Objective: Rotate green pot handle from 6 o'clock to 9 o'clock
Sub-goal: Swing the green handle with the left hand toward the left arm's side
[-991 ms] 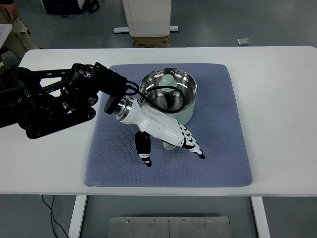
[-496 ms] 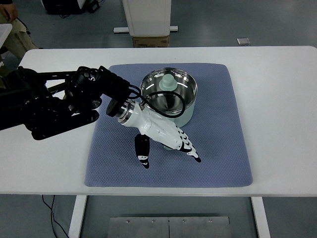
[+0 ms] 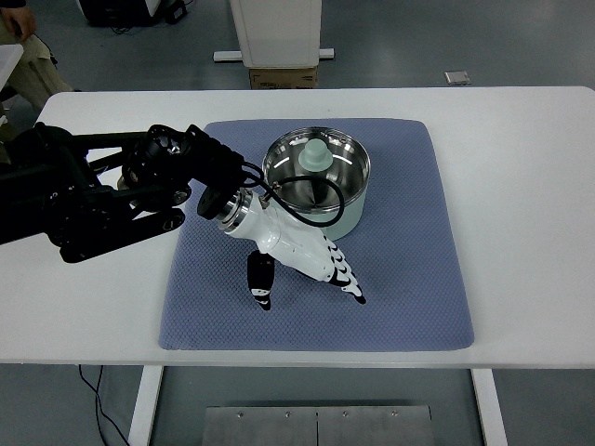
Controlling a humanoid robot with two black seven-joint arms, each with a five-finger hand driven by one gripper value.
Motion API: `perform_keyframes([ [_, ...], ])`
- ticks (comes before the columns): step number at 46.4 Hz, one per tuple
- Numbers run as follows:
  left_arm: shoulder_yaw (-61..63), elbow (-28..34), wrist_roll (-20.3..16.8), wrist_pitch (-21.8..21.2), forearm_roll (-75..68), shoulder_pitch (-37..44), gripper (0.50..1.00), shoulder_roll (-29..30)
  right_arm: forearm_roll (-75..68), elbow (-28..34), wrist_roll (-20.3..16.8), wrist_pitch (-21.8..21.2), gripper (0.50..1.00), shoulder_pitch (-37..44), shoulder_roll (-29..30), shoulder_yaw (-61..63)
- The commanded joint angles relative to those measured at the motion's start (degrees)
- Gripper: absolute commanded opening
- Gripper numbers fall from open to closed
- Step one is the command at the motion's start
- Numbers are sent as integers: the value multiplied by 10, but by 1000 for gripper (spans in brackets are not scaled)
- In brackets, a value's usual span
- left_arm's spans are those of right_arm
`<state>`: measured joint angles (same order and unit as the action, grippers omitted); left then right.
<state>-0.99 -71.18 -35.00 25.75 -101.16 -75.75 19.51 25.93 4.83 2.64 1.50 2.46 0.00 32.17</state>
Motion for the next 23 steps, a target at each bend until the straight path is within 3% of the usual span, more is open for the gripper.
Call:
perform_keyframes([
  [1, 1, 0, 0, 0, -3, 0, 1000, 0, 0, 0, 0, 0, 1000, 0, 0, 0],
  [23, 3, -4, 0, -1, -7, -9, 1000, 9, 0, 0, 0, 0, 1000, 0, 0, 0],
])
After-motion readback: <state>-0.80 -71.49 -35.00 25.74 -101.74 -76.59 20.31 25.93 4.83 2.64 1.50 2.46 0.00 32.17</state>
